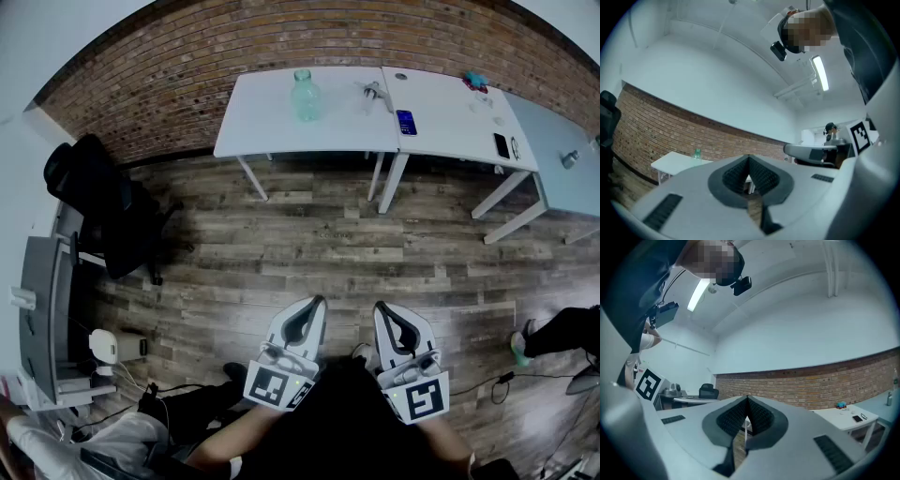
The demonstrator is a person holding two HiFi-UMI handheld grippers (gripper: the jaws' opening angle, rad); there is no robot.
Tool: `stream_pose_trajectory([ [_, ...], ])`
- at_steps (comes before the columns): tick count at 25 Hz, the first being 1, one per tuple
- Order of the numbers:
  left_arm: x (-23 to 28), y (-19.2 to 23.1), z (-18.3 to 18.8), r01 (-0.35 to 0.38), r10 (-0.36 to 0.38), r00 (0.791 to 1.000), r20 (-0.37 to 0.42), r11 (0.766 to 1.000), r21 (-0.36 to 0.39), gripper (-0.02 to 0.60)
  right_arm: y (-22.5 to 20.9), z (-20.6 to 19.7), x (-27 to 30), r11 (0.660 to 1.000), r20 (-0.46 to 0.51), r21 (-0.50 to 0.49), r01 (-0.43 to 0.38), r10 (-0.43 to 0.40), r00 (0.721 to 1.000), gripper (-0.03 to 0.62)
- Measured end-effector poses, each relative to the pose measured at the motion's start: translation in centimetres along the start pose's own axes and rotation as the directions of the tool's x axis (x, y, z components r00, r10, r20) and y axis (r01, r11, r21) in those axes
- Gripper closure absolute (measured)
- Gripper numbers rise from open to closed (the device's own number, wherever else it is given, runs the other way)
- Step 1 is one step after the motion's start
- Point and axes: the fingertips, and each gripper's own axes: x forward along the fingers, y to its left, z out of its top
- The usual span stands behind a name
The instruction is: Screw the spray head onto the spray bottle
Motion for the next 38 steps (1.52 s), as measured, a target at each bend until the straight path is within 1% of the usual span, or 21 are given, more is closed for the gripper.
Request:
stream_pose_trajectory([
  [3, -0.3, -0.3, 0.2, -0.001, 0.001, 1.000, 0.003, 1.000, 0.007, 0.583, 0.3, 0.0, -0.3, 1.000, -0.003, 0.004, -0.002, 0.002, 1.000, 0.586],
  [5, -0.7, -0.4, 0.2, -0.003, 0.003, 1.000, 0.007, 1.000, 0.005, 0.583, 0.4, 0.0, -0.7, 1.000, 0.001, 0.025, 0.009, -0.009, 1.000, 0.586],
  [8, -1.7, -0.7, 0.9, 0.015, -0.014, 0.998, 0.056, 1.000, -0.023, 0.583, 0.2, 0.0, -1.2, 0.997, 0.003, 0.074, 0.033, -0.033, 0.999, 0.586],
  [10, -2.1, -0.8, 1.5, 0.008, -0.007, 0.996, 0.085, 1.000, -0.019, 0.583, 0.0, 0.2, -1.5, 0.996, 0.008, 0.082, 0.031, -0.031, 0.999, 0.586],
  [13, -2.7, -0.7, 1.3, -0.036, 0.034, 0.997, 0.071, 0.999, 0.022, 0.583, -0.2, 0.3, -2.1, 0.996, 0.023, 0.086, 0.037, -0.039, 0.999, 0.586],
  [16, -3.3, -0.6, 0.7, -0.044, 0.045, 0.997, 0.067, 0.999, -0.011, 0.583, -0.5, 0.3, -2.8, 0.994, 0.037, 0.100, 0.036, -0.040, 0.999, 0.586],
  [18, -3.5, -1.0, 0.4, -0.042, 0.044, 0.997, 0.066, 0.999, -0.032, 0.583, -1.0, 0.3, -3.2, 0.995, 0.039, 0.090, 0.036, -0.040, 0.998, 0.586],
  [22, -3.3, -2.2, -0.2, -0.045, 0.045, 0.997, 0.055, 0.999, -0.003, 0.583, -2.8, 0.1, -3.6, 0.994, 0.033, 0.105, 0.039, -0.043, 0.999, 0.586],
  [27, -2.8, -2.6, -1.0, -0.094, 0.095, 0.995, 0.024, 0.994, -0.048, 0.583, -2.2, -1.0, -4.4, 0.994, 0.008, 0.108, -0.002, 0.001, 1.000, 0.586],
  [31, -1.5, -3.8, -0.8, -0.117, 0.117, 0.993, 0.028, 0.993, -0.023, 0.583, -3.2, -1.0, -5.2, 0.995, 0.008, 0.099, -0.026, 0.025, 1.000, 0.585],
  [35, 0.1, -5.6, -1.3, -0.108, 0.108, 0.994, 0.019, 0.994, 0.008, 0.583, -5.2, -1.4, -5.7, 0.995, 0.014, 0.103, -0.010, 0.009, 1.000, 0.585],
  [38, 1.1, -6.9, -1.9, -0.102, 0.102, 0.995, -0.006, 0.995, 0.010, 0.583, -6.6, -1.7, -6.2, 0.993, 0.015, 0.116, 0.005, -0.007, 1.000, 0.585],
])
